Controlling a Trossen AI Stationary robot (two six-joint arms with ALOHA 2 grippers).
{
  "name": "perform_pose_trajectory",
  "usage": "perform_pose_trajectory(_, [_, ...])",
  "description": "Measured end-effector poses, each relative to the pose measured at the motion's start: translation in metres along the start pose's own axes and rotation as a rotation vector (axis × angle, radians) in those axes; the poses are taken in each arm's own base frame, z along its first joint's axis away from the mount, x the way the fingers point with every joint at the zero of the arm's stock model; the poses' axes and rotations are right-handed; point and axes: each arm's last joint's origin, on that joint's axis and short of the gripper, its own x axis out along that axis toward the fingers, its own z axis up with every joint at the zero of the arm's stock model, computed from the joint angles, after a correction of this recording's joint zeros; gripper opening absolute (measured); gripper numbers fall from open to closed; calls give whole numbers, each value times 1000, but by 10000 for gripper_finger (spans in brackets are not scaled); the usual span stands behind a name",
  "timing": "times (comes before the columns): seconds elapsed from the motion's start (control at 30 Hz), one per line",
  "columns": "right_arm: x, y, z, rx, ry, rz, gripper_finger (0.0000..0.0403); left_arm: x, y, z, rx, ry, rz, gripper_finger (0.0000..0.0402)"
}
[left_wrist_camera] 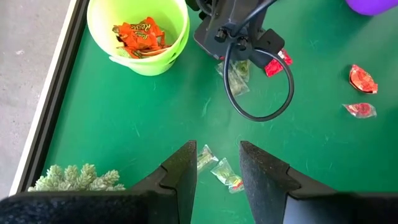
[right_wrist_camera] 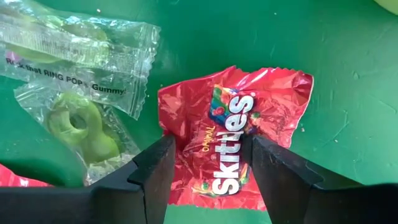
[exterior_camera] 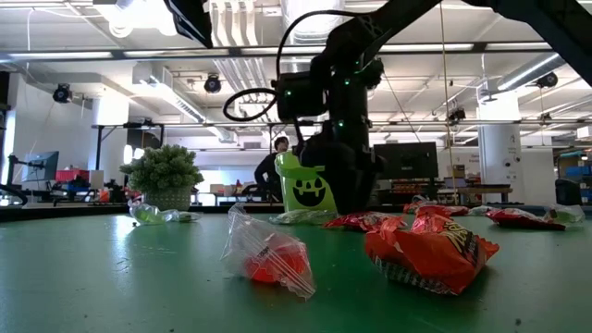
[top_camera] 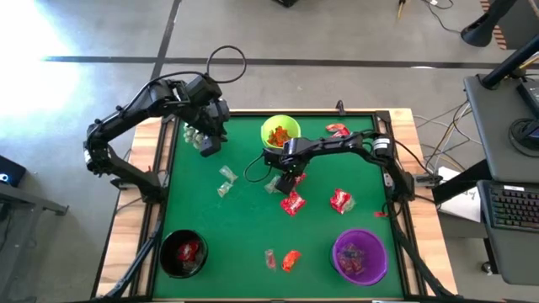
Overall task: Organize candy in baskets
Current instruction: Put the red candy into the green bucket
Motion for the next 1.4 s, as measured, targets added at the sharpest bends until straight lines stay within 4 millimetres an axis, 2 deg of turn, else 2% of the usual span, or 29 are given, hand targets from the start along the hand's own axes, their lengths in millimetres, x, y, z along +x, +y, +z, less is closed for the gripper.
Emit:
perform_pose_trajectory(0.13, [4, 0, 1, 1, 2, 6, 160, 0, 0, 0, 0, 4, -1, 103])
perform_pose_trajectory(0.4, [5, -3, 5, 12, -6, 26, 22, 0, 0, -2, 4, 18, -4, 103])
perform_pose_trajectory(0.5, [0, -5, 4, 15, -13, 32, 10, 0, -1, -3, 2, 31, -6, 103])
perform_pose_trajectory(0.7, [-19, -6, 1, 8, -47, 28, 9, 0, -1, -5, -1, 47, -9, 103])
perform_pose_trajectory(0.83, [-39, -7, -2, 6, -95, 44, 16, 0, -1, -5, -2, 47, -9, 103])
perform_pose_trajectory(0.97, [-63, -10, -11, 14, -129, 41, 37, 0, -1, -5, -1, 47, -9, 103])
perform_pose_trajectory(1.13, [-106, -15, -24, 38, -234, 82, 81, 0, -1, -5, -1, 47, -9, 103])
perform_pose_trajectory(1.3, [-117, -18, -29, 58, -269, 48, 126, 0, -1, -5, -2, 49, -10, 103])
perform_pose_trajectory(1.4, [-119, -18, -31, 61, -261, 59, 133, 0, -1, -5, -2, 49, -10, 103])
